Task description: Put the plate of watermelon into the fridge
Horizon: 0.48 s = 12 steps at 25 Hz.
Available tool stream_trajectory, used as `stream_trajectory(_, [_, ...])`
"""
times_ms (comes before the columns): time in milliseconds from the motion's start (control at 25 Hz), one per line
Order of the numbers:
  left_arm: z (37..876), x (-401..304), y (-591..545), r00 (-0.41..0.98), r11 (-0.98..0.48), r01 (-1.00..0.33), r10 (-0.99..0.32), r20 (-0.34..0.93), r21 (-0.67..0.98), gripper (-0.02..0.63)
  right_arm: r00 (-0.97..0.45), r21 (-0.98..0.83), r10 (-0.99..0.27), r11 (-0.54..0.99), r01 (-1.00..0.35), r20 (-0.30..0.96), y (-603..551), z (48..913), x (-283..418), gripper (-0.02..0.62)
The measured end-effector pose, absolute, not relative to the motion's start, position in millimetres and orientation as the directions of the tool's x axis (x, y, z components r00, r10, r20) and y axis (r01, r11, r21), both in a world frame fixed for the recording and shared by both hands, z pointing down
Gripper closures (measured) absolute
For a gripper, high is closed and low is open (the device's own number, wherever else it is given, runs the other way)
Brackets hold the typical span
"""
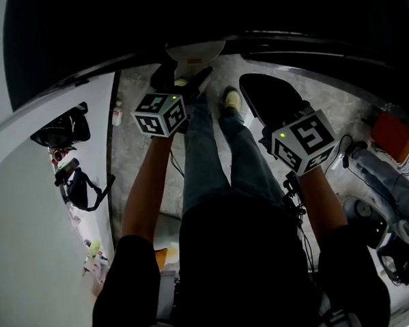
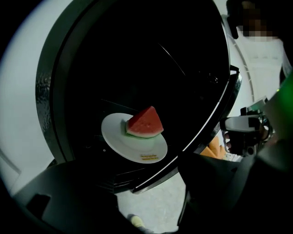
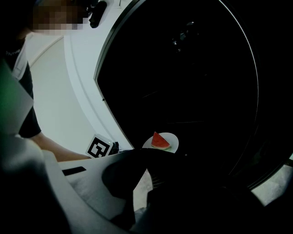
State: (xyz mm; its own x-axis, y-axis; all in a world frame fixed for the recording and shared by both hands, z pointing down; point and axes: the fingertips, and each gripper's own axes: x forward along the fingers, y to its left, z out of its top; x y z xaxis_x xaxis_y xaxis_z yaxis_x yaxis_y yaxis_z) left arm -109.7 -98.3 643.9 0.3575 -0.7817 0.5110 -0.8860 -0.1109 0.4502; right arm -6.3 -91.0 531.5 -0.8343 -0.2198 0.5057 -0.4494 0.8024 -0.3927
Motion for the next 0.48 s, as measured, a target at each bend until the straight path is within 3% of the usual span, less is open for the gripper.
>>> stream_trajectory(160, [652,-122,-98,0.294,-0.066,-0.919,-0.771,0.565,0.388,0.309,-0.834,-0.393,-0.224,0.801,-0.453,0.504,-94,531,-7,0.581])
stream_trajectory(480, [656,-118,-96,0.277,-0.147,-0.956,-0.739,0.614,0.254,0.283,-0.833,-0.395,-0.225,0.798,-0.455,0.505,-91,534,-6,0.581])
